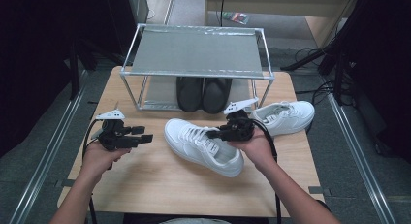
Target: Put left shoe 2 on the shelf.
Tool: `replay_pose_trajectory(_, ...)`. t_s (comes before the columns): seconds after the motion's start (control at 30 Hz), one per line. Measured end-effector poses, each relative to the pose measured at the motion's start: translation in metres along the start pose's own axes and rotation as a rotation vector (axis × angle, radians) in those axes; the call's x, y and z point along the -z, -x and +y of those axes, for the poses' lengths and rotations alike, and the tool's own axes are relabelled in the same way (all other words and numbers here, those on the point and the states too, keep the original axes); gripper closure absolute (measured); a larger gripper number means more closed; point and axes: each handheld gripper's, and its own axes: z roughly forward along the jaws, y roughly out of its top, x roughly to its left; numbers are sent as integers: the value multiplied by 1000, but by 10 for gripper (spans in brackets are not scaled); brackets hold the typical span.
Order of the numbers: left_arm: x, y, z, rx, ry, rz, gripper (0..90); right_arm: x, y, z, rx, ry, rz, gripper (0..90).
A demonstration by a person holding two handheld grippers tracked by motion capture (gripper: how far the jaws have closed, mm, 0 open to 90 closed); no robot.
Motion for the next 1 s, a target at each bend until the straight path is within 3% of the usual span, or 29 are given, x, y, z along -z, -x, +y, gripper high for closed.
replay_pose_trajectory(0.23, 1, -2, -1, 5, -3, -2, 399, 14, 6, 32, 49, -18, 69, 839)
replay_pose_trajectory(0.47, 4, -3, -1, 6, -1, 5, 399, 32, 7, 63, 67, 17, 126, 838)
replay_pose_trajectory(0.63, 3, -3, -2, 11, 0, 7, 399, 47, -1, 87, 112, 68, 104, 839)
replay_pose_trajectory(0.83, 1, -1, -1, 0, -7, 4, 399, 60, -3, 115, 63, 129, 74, 840)
replay_pose_trajectory(1.0, -1, 0, -2, -14, -22, 10, 397, 63, -7, 131, 36, 178, -45, 842)
